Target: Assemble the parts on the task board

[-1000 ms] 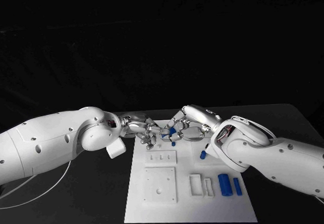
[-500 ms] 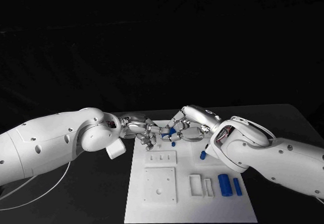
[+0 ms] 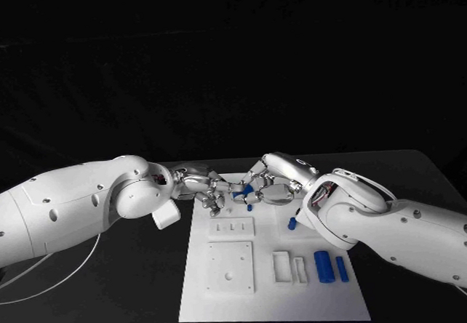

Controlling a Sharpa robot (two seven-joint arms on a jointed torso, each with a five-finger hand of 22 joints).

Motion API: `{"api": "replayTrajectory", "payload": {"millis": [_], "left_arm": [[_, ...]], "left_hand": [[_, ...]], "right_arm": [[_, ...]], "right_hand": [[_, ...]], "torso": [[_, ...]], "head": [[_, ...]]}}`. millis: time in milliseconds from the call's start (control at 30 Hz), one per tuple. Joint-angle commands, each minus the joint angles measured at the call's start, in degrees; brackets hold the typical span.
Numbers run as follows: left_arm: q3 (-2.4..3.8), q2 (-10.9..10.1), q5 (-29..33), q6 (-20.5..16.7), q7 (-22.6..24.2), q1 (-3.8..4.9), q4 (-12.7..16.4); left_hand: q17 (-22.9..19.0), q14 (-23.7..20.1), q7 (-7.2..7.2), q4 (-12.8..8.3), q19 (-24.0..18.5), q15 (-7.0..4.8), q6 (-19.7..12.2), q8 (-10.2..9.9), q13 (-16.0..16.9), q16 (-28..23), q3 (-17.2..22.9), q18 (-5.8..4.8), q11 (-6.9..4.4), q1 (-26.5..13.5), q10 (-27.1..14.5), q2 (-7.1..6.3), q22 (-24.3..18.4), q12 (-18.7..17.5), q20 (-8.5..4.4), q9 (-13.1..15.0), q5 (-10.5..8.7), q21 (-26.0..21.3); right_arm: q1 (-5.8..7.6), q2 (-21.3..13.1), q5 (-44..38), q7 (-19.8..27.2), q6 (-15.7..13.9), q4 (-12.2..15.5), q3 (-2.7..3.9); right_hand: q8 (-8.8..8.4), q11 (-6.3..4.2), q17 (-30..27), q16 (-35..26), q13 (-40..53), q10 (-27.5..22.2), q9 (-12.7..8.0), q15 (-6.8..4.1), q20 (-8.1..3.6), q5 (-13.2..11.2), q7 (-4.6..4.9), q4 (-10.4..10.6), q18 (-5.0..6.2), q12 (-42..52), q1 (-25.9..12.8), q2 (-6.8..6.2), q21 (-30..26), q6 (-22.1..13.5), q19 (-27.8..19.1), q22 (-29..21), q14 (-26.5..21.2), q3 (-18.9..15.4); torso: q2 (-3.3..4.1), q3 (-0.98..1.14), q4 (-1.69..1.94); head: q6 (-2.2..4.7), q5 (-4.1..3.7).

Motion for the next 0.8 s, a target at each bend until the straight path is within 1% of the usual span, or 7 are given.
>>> {"api": "replayTrajectory", "payload": {"millis": [33,333,367,400,500,633,800], "left_arm": [[0.17,0.08,1.29,0.34,1.18,0.12,0.29],[0.16,0.12,1.00,0.21,1.07,0.12,0.22],[0.16,0.13,0.91,0.23,1.03,0.12,0.21],[0.16,0.14,0.76,0.30,1.00,0.12,0.20],[0.16,0.19,0.40,0.57,0.99,0.12,0.21],[0.16,0.23,0.20,0.55,1.13,0.12,0.20],[0.16,0.32,0.12,0.10,1.13,0.12,0.15]], "left_hand": [[-0.07,-0.36,0.52,-0.29,0.16,0.07,-0.10,0.32,0.03,0.05,0.04,-0.62,0.14,0.35,-0.23,-0.10,1.07,0.39,0.43,-0.28,0.29,-0.35],[-0.14,-0.42,0.36,-3.47,0.18,0.00,-0.44,0.30,-0.14,0.21,1.16,-0.65,0.06,3.39,-0.32,2.19,1.12,0.38,0.35,-1.21,2.20,-0.36],[-0.16,-0.42,0.42,-3.67,0.18,0.01,-0.62,0.24,-0.17,0.22,1.16,-0.64,0.09,3.40,-0.33,2.24,1.12,0.37,0.36,-1.57,2.31,-0.34],[-0.20,-0.38,0.52,-4.25,0.20,0.08,-0.37,0.44,-0.19,0.29,1.14,-0.58,0.17,3.26,-0.37,2.36,1.14,0.44,0.42,-4.30,2.33,-0.26],[-0.22,-0.48,0.46,-5.03,0.15,0.04,-0.27,0.42,-0.33,0.33,1.19,-0.58,0.10,3.62,-0.34,2.72,1.13,0.35,0.39,-5.21,2.49,-0.23],[-0.24,-0.52,0.51,-5.77,0.08,0.04,-0.52,0.43,-0.44,0.31,2.15,-0.58,0.12,4.92,-0.30,3.70,1.15,0.24,0.38,-5.33,2.76,-0.20],[-0.26,-0.46,0.89,-6.30,0.02,0.08,-1.04,0.55,-0.78,0.33,3.73,-0.46,0.23,5.50,-0.01,5.39,1.18,-0.10,0.40,-4.89,4.10,0.01]], "right_arm": [[-0.24,0.02,-0.96,-1.59,0.34,-0.10,-0.10],[-0.34,0.09,-0.39,-1.63,0.32,0.11,-0.10],[-0.35,0.09,-0.34,-1.63,0.32,0.14,-0.10],[-0.36,0.10,-0.30,-1.64,0.32,0.17,-0.10],[-0.39,0.11,-0.23,-1.65,0.35,0.22,-0.10],[-0.42,0.11,-0.18,-1.59,0.38,0.30,-0.10],[-0.45,0.10,-0.09,-1.53,0.49,0.45,-0.10]], "right_hand": [[0.21,0.02,0.04,-0.16,0.06,0.25,2.69,-0.05,-0.08,-0.21,-0.57,-0.03,-0.43,-0.30,0.36,-0.10,-0.28,1.07,0.36,0.12,0.42,0.39],[0.20,0.02,-0.05,-0.36,-0.02,0.26,2.67,-0.05,-0.08,-0.29,-0.56,0.26,-0.45,-0.47,0.37,-0.33,-0.67,1.05,0.45,0.30,0.39,0.72],[0.21,0.02,-0.09,-0.44,-0.07,0.28,2.67,-0.05,-0.08,-0.29,-0.56,0.37,-0.47,-0.54,0.31,-0.40,-0.77,1.07,0.50,0.38,0.38,0.78],[0.21,0.02,-0.09,-0.44,-0.07,0.28,2.67,-0.05,-0.08,-0.29,-0.56,0.37,-0.47,-0.54,0.31,-0.40,-0.77,1.07,0.50,0.38,0.38,0.78],[0.21,0.02,-0.09,-0.43,-0.07,0.28,2.67,-0.05,-0.08,-0.28,-0.56,0.39,-0.47,-0.54,0.30,-0.41,-0.76,1.07,0.52,0.40,0.38,0.79],[0.21,0.01,-0.06,-0.37,-0.08,0.31,2.66,-0.06,-0.09,-0.24,-0.58,0.52,-0.50,-0.55,0.22,-0.46,-0.73,1.10,0.59,0.53,0.43,0.83],[0.21,0.01,-0.06,-0.37,-0.08,0.31,2.66,-0.06,-0.09,-0.24,-0.58,0.52,-0.50,-0.55,0.22,-0.46,-0.73,1.10,0.59,0.53,0.43,0.83]], "torso": [[-0.01,-0.01,0.03],[0.02,0.01,-0.01],[0.02,0.02,-0.01],[0.03,0.02,-0.01],[0.02,0.03,0.00],[0.01,0.03,-0.02],[-0.01,0.02,0.02]], "head": [[0.02,-0.05],[-0.06,-0.03],[-0.10,-0.04],[-0.10,-0.04],[-0.13,-0.09],[-0.14,-0.08],[-0.25,-0.13]]}}
